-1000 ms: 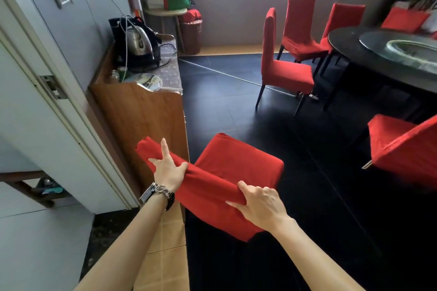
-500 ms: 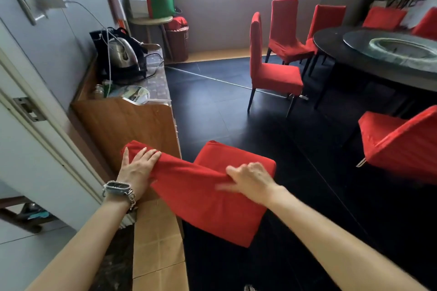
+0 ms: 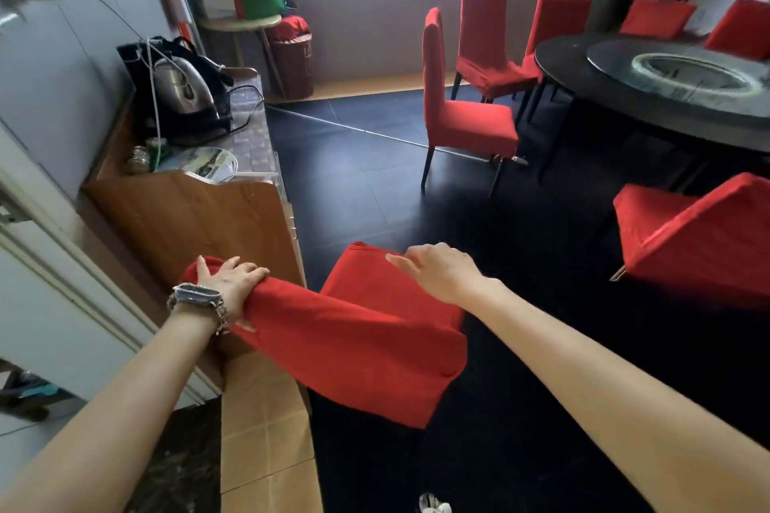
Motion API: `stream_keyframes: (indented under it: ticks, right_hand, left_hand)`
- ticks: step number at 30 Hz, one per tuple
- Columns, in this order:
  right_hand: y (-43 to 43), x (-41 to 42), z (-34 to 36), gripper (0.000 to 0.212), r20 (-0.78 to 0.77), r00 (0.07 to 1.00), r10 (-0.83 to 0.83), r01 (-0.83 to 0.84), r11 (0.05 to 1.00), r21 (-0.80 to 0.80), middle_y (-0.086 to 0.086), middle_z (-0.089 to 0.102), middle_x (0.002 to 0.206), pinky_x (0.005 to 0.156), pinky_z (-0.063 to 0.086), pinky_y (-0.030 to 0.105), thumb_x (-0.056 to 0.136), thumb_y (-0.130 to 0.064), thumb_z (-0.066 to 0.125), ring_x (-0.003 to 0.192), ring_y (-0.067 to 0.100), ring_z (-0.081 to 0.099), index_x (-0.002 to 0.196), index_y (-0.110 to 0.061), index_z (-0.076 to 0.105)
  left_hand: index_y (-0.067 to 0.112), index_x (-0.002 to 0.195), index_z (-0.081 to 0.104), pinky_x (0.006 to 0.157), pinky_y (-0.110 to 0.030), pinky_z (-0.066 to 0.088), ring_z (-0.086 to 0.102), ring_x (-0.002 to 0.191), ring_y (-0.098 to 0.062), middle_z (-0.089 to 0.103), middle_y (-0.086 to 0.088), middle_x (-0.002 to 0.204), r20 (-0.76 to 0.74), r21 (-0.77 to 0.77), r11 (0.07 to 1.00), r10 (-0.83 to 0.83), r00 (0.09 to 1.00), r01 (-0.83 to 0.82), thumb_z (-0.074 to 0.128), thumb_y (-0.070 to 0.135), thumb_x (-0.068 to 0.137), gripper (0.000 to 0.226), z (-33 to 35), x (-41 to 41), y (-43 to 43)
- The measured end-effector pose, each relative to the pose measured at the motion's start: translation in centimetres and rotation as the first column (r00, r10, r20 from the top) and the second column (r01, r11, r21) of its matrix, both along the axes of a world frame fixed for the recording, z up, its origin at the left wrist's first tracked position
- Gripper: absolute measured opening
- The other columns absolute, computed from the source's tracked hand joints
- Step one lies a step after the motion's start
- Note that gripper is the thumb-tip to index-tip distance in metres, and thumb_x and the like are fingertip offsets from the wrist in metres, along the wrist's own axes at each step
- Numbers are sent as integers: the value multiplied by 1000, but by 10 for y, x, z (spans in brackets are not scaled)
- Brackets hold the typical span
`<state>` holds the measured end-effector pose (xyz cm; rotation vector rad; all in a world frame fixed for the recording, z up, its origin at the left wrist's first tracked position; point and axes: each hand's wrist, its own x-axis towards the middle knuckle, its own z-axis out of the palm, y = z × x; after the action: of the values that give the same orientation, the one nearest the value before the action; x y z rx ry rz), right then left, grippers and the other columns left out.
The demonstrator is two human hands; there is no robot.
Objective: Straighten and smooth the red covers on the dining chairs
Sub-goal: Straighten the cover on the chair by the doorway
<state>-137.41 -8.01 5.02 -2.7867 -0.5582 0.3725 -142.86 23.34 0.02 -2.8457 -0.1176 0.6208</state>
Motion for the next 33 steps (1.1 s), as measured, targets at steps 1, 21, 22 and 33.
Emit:
stream_keyframes:
  ticks: [1, 21, 22, 33]
  right_hand:
    - [6, -9, -6, 68, -65, 997, 29, -27, 999, 25, 2, 65, 104, 80, 46, 38, 85, -78, 28, 100, 26, 60, 99, -20, 62]
    - [16, -12, -26, 43, 40, 840, 540, -534, 838, -110, 12, 61, 92, 68, 33, 33, 85, -42, 66, 92, 37, 60, 110, -14, 46]
    - [12, -2, -22, 43, 38, 843, 537, -531, 840, -111, 9, 59, 88, 67, 33, 33, 85, -43, 66, 91, 35, 59, 110, -14, 46]
    - [-88, 88, -3, 54, 92, 894, 438, -405, 878, -255, -13, 39, 65, 64, 38, 31, 77, -58, 69, 76, 28, 60, 112, -22, 49]
  left_hand:
    - [31, 147, 24, 110, -67, 12, 12, 146, -22, 27, 8, 152, -13, 0, 1000, -2, 1000, 2, 76, 61, 63, 104, 0, 1, 1]
    - [23, 101, 55, 101, -75, 17, 45, 117, -19, 48, 10, 96, 268, -151, 988, 59, 961, -19, 61, 40, 86, 24, 8, 5, -12]
    - [23, 103, 56, 100, -76, 17, 45, 117, -19, 52, 9, 101, 277, -174, 985, 64, 959, -15, 63, 44, 83, 30, 12, 14, -16]
    - [30, 114, 55, 113, -58, 11, 47, 119, -21, 59, 12, 117, 342, -182, 978, -37, 939, 105, 57, 79, 63, 70, 27, 68, -96]
